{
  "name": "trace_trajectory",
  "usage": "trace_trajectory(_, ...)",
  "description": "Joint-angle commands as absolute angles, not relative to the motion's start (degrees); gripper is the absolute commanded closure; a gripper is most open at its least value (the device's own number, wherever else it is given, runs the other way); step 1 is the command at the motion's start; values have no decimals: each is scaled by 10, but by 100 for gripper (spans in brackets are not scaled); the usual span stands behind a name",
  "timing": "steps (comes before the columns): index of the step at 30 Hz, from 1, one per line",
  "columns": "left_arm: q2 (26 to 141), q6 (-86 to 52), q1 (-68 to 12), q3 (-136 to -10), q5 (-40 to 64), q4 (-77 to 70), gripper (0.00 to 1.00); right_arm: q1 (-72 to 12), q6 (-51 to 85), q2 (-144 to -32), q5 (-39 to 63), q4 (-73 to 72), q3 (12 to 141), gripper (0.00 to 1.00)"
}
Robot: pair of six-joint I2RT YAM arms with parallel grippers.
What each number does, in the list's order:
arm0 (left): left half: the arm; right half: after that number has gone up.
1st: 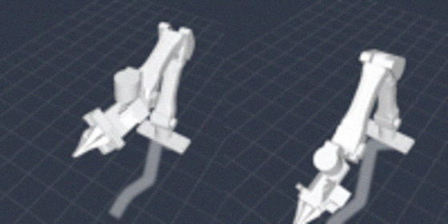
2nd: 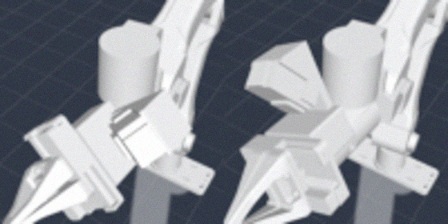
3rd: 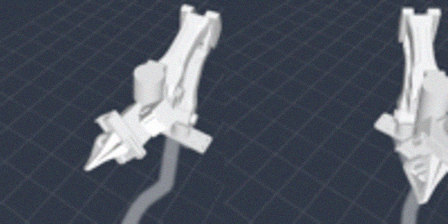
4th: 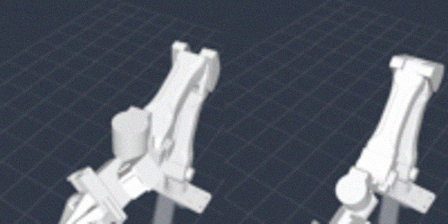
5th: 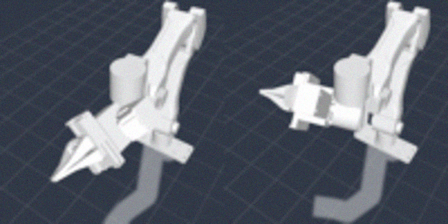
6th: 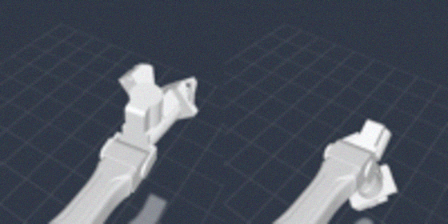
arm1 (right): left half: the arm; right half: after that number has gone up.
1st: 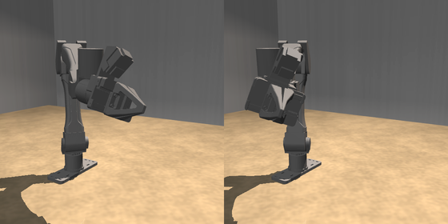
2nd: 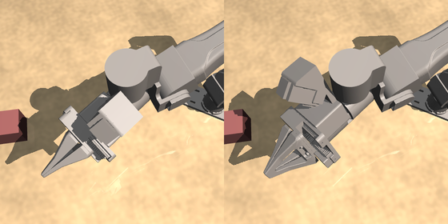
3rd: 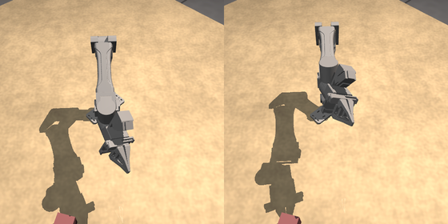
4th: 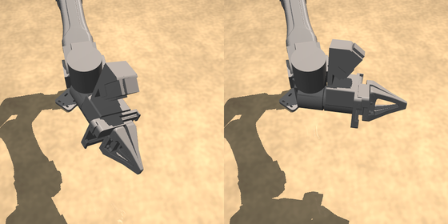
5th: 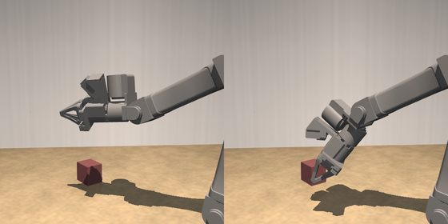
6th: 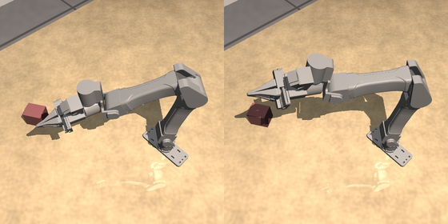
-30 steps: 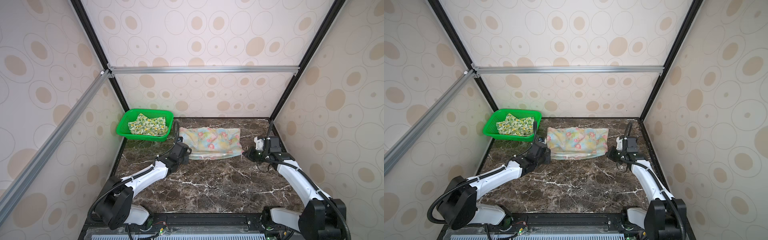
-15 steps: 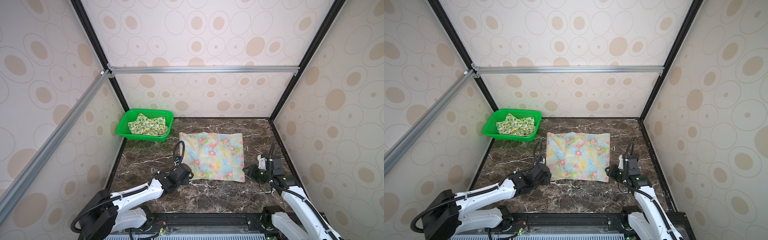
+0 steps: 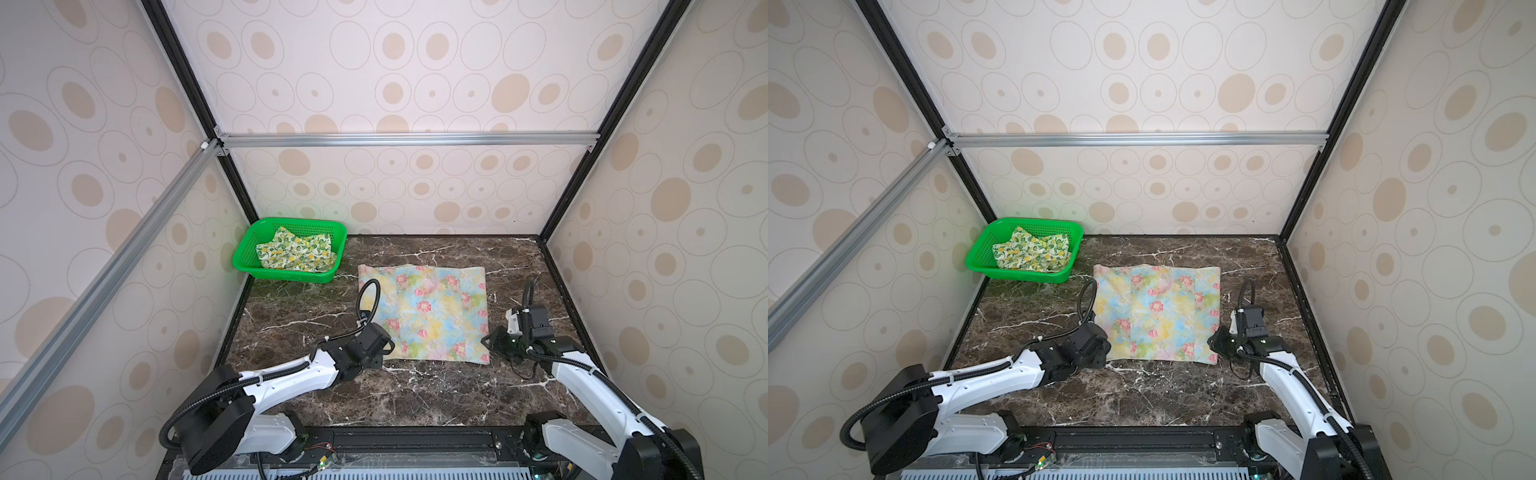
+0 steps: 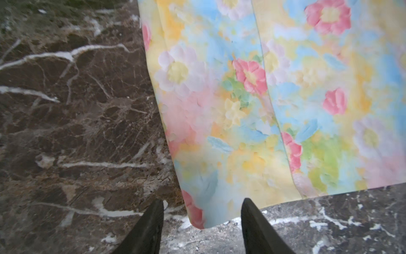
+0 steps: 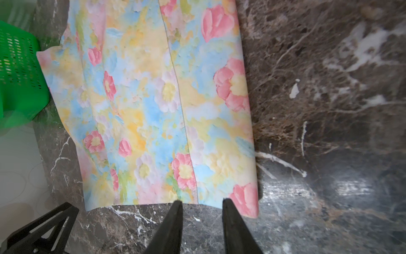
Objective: Fold and stack skirts
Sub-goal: Flatten out the skirt at the center of the table.
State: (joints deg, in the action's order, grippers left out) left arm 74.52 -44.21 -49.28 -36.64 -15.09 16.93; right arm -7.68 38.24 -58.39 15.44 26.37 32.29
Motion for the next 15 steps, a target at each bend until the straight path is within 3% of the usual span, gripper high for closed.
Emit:
trace_trajectory(1,739,-431,-497,-379,-149,181,39,-80,378,-578,121,273,311,60)
trace_trajectory(7,739,-424,-497,-373,-137,179,39,-80,379,-575,88,286,297,50)
trace_trajectory(10,756,-425,-496,-377,-149,167,40,-80,380,-592,82,276,301,50)
trace_trajectory(15,806,-405,-497,-401,-152,156,57,-80,375,-651,95,255,319,59)
